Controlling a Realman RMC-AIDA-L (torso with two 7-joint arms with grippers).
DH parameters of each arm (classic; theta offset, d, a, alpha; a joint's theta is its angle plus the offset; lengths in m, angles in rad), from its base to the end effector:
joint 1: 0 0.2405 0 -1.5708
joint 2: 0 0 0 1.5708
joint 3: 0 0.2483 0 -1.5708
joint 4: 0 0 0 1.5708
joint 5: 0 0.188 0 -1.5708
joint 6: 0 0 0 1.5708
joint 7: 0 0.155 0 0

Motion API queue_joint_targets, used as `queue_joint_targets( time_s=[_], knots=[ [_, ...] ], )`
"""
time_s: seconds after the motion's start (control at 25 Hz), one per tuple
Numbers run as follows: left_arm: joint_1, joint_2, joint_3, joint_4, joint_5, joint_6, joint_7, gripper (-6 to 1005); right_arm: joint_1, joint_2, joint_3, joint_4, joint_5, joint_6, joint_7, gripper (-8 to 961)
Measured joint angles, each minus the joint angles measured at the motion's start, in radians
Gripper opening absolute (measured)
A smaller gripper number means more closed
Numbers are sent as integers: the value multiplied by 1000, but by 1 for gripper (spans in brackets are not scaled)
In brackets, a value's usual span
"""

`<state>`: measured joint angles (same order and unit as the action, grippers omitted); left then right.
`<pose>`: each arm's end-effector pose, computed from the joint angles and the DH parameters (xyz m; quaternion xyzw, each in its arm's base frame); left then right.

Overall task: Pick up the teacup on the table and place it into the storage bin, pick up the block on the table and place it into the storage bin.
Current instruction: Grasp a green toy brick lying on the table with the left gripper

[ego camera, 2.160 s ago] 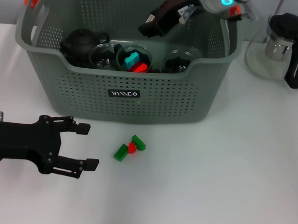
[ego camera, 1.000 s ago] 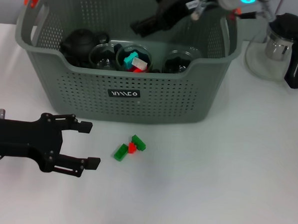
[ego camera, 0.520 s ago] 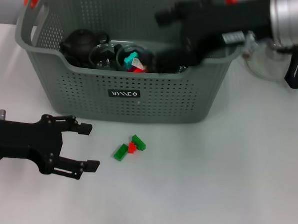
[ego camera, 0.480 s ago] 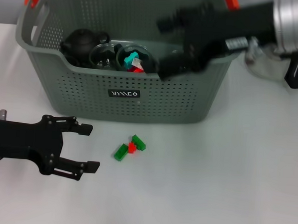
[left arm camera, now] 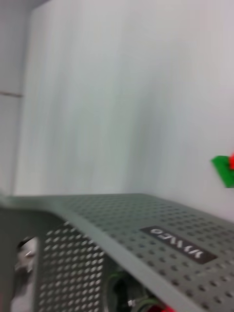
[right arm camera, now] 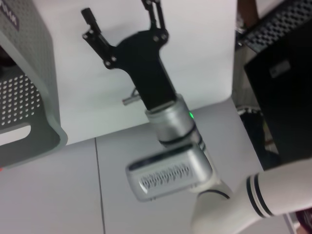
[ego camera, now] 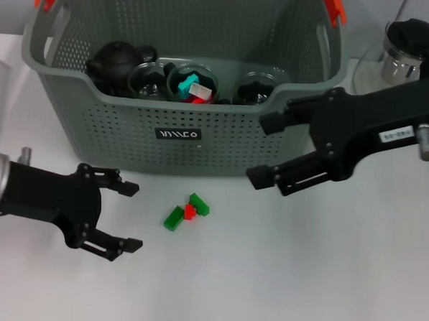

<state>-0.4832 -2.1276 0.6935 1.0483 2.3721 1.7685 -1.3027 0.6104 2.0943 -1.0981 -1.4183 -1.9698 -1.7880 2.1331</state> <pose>-0.2526 0.2836 0.0139 -0.9923 -0.0788 -0.0544 0.0792 0.1003 0.3040 0.0248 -0.9834 0.1372 0.1190 0.0054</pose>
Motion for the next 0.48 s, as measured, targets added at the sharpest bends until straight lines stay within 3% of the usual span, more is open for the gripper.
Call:
queue_joint_targets(
  time_s=[0.24,0.48],
  knots=[
    [-42,-1,98,9,91,-62,40,916,19,-7,96,85,17,-79,23,952],
    [-51,-7,188,19,107,-125,93,916,22,-37,151,206,15,-91,25,951]
  ],
)
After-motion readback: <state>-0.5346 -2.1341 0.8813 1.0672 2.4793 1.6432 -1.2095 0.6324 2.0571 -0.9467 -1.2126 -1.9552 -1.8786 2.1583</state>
